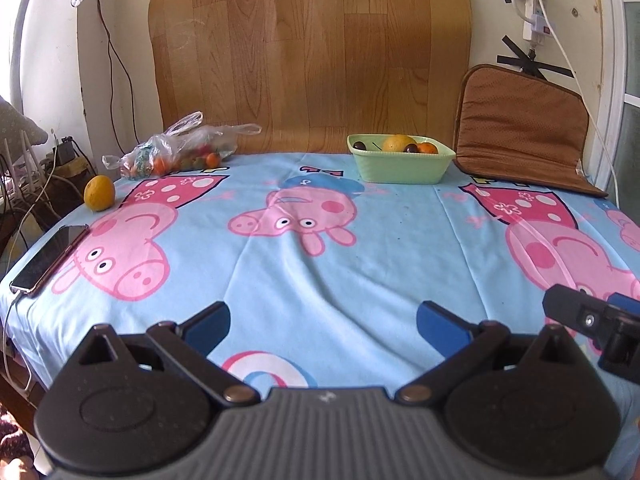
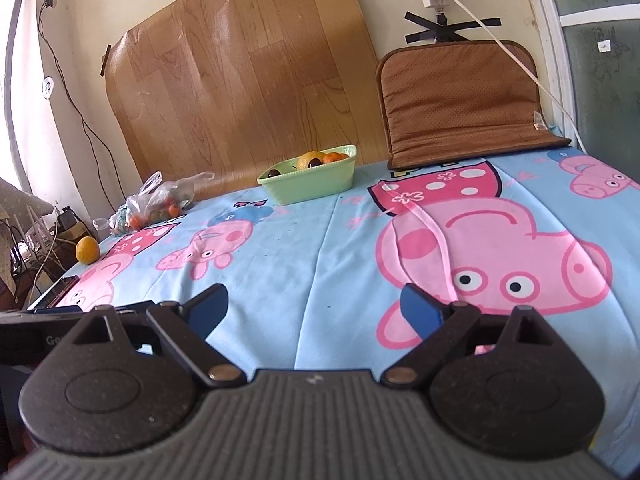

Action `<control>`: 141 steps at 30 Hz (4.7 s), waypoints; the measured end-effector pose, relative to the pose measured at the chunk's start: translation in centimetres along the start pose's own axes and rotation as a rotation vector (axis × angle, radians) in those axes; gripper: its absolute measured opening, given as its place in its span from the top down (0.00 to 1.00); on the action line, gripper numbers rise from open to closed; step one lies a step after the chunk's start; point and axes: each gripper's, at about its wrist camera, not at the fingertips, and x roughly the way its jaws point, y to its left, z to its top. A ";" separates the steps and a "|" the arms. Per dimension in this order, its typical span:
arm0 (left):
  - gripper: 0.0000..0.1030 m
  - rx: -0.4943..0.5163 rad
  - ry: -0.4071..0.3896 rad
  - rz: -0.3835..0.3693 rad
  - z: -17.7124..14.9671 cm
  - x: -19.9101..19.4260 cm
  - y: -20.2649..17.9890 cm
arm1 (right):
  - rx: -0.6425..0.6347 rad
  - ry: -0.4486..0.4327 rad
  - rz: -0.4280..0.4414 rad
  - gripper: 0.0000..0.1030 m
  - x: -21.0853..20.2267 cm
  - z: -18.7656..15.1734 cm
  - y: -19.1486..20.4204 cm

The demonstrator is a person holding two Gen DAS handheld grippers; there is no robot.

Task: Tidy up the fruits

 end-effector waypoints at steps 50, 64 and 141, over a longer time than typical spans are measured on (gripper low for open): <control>0.00 0.070 0.006 0.065 -1.7 0.2 -0.5 | 0.010 0.038 0.020 0.08 0.0 -0.4 0.9; 0.00 0.092 0.023 0.052 -2.1 0.4 -0.7 | 0.021 0.064 0.024 0.08 0.7 -0.4 0.7; 0.00 0.089 -0.017 0.028 -1.9 -0.4 -0.5 | 0.023 0.043 0.013 0.08 0.1 -0.3 0.7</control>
